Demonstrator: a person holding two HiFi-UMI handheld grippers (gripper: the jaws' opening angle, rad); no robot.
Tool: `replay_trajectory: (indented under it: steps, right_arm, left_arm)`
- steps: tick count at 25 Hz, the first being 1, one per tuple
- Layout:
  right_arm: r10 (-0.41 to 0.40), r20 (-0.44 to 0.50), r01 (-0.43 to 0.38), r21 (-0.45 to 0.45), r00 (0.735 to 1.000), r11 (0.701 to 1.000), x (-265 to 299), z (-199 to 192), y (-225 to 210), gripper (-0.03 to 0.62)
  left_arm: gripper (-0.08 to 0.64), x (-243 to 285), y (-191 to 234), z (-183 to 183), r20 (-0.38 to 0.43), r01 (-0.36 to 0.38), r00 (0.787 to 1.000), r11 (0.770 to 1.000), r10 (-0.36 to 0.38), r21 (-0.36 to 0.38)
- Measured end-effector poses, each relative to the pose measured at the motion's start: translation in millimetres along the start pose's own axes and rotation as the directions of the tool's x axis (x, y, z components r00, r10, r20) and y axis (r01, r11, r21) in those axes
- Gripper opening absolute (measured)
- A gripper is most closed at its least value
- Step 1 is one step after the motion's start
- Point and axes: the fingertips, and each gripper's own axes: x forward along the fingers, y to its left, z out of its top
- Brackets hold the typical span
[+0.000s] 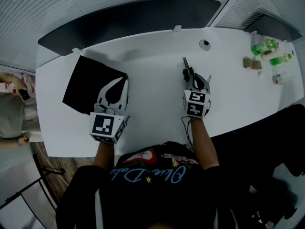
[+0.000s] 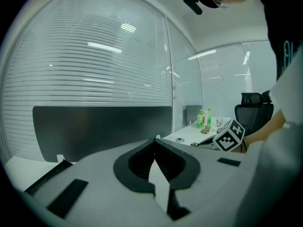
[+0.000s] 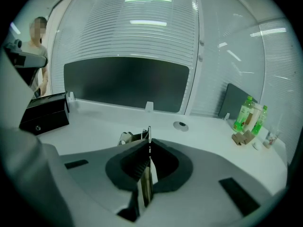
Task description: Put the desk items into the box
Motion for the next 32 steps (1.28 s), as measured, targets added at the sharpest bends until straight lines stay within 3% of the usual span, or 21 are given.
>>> replay_trajectory:
  steps: [16, 32]
  right_arm:
    - [0.079, 0.126, -0.078, -0.012, 0.989, 0.997, -27.6, 37.5, -1.6, 0.014]
    - [0.213, 0.228, -0.191, -0.116, 0.95, 0.975, -54.2, 78.3, -6.1, 0.014]
  left_arm:
    - [0.008, -24.4, -13.1, 3.0, 0.007, -0.054, 0.999, 0.998, 0.054, 0.015]
    - [0.008, -48.4, -21.1, -0.6, -0.005, -0.145, 0.989, 0.989, 0.146, 0.029]
